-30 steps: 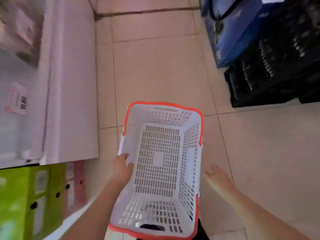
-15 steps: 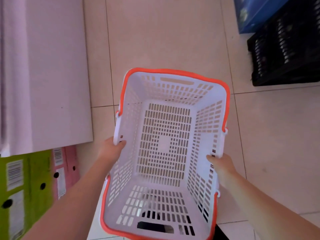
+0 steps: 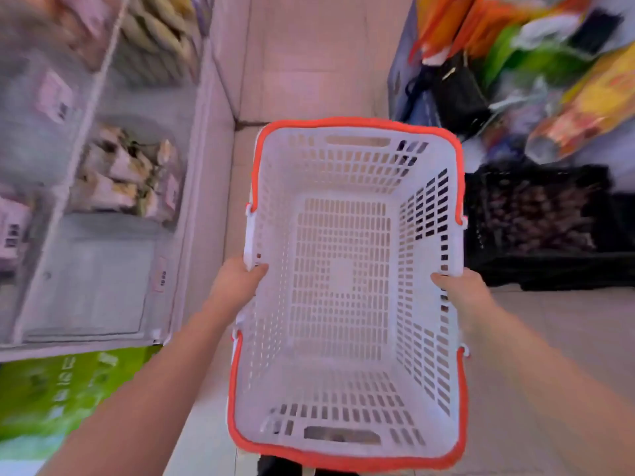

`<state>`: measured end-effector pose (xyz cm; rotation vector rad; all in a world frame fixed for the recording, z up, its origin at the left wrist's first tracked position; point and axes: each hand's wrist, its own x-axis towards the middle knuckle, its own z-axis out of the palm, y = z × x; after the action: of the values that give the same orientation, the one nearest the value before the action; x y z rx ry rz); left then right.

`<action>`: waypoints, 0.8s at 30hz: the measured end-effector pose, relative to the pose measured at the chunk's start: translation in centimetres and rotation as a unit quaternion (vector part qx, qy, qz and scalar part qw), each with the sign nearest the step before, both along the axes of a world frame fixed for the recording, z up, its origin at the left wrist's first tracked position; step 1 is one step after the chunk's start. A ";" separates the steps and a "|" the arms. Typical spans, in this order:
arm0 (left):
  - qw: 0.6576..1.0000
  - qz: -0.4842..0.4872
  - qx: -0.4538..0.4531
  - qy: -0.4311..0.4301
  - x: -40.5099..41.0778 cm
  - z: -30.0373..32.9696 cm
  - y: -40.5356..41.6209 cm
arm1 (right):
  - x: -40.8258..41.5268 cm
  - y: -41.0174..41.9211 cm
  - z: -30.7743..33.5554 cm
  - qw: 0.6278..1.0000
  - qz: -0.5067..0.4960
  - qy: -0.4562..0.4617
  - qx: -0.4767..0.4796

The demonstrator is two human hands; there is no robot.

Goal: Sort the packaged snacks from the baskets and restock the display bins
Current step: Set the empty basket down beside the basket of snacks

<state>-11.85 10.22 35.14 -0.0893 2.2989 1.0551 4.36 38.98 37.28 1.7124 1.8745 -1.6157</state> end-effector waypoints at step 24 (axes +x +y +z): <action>0.986 0.087 0.118 0.074 -37.8 14.2 21.7 | -37.3 20.6 12.5 0.986 -0.064 0.153 -0.012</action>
<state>-49.60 31.96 49.39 -0.1221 2.3083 1.4618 -32.96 59.58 49.79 1.6868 1.8914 -2.0449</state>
